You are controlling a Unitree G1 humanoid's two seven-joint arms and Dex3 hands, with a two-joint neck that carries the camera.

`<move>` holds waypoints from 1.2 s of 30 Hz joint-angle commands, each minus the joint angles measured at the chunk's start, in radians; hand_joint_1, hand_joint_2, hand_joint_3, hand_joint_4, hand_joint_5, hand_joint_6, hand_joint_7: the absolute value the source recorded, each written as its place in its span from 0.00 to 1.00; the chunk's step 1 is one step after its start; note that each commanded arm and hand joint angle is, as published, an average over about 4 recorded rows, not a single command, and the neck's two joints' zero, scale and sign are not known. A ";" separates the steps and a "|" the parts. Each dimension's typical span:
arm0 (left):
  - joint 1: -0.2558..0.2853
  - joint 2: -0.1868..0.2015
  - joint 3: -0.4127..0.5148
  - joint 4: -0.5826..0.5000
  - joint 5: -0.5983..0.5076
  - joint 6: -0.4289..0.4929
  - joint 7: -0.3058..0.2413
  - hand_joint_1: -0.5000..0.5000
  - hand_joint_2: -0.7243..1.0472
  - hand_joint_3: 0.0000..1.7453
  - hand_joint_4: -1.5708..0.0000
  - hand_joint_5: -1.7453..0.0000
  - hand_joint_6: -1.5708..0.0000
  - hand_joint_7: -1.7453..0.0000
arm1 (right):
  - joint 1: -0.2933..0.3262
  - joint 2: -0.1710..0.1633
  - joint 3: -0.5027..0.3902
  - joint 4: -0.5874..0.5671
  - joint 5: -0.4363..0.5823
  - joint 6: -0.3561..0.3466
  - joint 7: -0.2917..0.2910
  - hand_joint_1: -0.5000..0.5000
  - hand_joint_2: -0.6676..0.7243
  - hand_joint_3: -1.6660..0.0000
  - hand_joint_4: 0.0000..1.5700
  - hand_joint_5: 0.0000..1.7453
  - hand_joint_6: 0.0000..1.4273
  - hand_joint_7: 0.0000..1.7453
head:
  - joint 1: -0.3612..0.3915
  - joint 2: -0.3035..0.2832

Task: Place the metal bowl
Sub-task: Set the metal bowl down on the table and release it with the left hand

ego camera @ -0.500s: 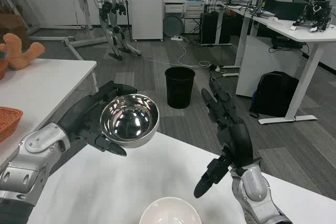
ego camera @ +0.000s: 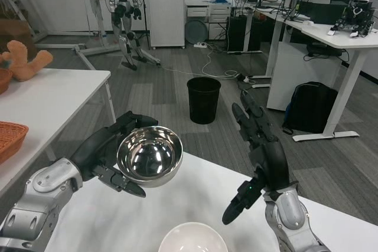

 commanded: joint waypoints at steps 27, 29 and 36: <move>0.001 -0.043 0.086 0.483 0.167 -0.196 0.010 0.12 0.76 0.05 1.00 0.44 0.79 0.25 | -0.005 -0.007 0.016 0.002 0.011 -0.013 -0.008 0.08 0.95 1.00 0.00 0.00 0.00 0.00 | 0.015 -0.022; 0.001 -0.043 0.084 0.485 0.157 -0.206 0.010 0.08 0.85 0.07 1.00 0.53 0.86 0.37 | -0.005 -0.006 0.018 0.002 0.011 -0.013 -0.008 0.08 0.95 1.00 0.00 0.00 0.00 0.00 | 0.019 -0.027; 0.006 -0.041 0.083 0.481 0.139 -0.232 0.012 0.01 0.98 0.12 1.00 0.85 0.98 0.70 | -0.005 -0.003 0.022 0.002 0.011 -0.013 -0.008 0.08 0.95 1.00 0.00 0.00 0.00 0.00 | 0.031 -0.046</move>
